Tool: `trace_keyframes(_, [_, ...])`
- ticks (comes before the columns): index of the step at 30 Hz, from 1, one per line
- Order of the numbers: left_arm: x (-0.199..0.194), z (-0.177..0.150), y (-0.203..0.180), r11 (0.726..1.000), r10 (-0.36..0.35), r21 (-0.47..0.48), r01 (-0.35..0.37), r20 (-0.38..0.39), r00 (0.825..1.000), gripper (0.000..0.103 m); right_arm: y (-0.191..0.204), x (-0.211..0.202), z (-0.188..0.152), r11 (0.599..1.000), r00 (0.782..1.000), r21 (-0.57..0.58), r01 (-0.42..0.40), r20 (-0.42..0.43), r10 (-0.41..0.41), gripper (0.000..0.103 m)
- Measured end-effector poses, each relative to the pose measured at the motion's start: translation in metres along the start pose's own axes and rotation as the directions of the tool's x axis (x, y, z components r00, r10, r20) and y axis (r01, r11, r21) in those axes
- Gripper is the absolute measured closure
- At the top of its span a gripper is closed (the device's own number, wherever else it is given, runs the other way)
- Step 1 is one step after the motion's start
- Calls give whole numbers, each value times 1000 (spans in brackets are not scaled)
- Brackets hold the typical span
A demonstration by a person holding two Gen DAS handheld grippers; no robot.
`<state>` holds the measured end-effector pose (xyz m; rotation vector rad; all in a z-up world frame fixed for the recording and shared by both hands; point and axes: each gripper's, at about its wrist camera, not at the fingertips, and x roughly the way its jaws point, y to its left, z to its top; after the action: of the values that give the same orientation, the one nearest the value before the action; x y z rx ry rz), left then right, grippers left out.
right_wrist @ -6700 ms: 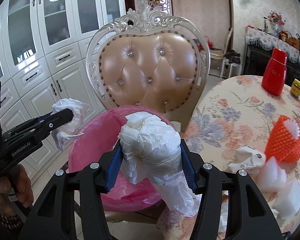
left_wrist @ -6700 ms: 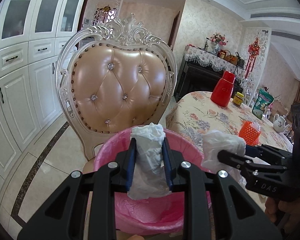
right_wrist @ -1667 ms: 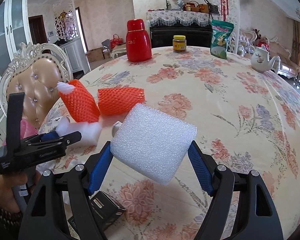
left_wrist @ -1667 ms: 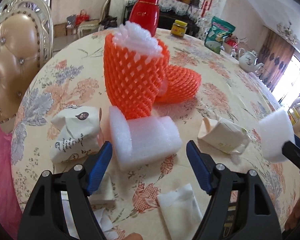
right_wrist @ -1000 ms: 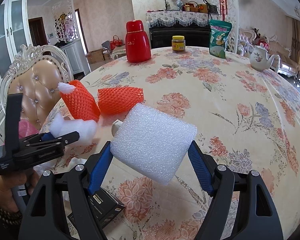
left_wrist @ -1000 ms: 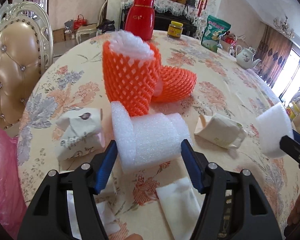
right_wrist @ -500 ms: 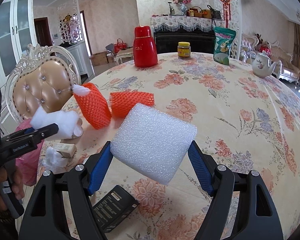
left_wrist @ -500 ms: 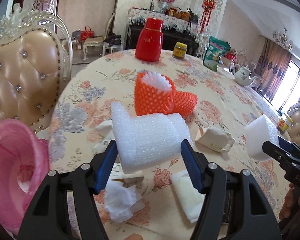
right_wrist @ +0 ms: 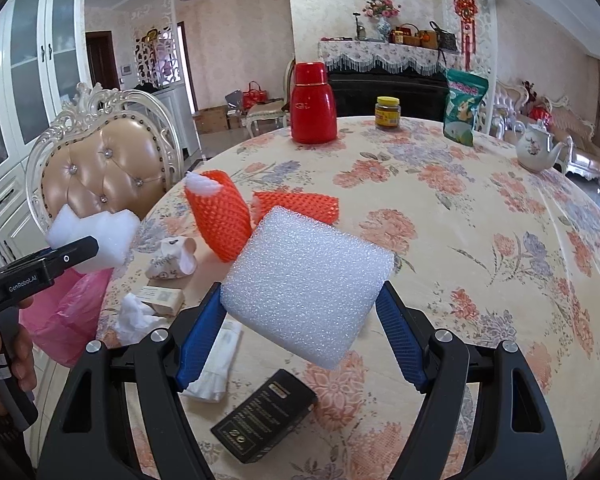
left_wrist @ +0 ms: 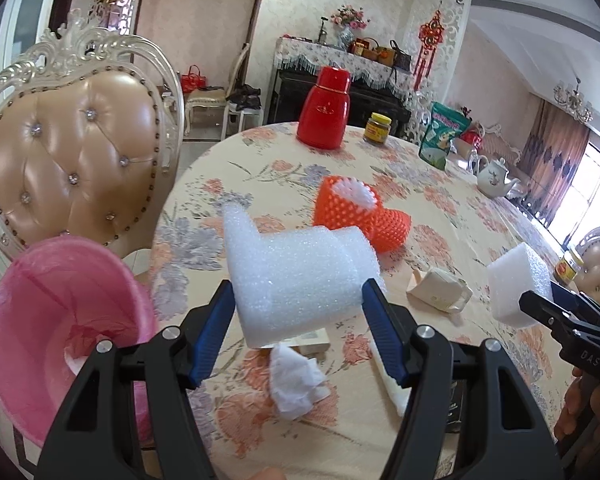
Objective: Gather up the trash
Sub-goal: 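Carry the foam sheet with the left gripper into the wastebasket and release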
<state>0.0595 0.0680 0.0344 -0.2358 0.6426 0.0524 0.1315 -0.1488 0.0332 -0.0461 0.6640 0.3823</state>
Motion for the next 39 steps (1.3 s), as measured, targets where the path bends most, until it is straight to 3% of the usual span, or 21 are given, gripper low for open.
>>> trace_keyframes(24, [-72,-3,107,984,139,-120,-128,90,986,40,85,6,14,992,996,-96,-85,2,85,31])
trace_keyframes(39, [-105,-12,163,961,228,-183,-207,103,968,39,164,15,23,963,980,-183,-196,-17,196,31])
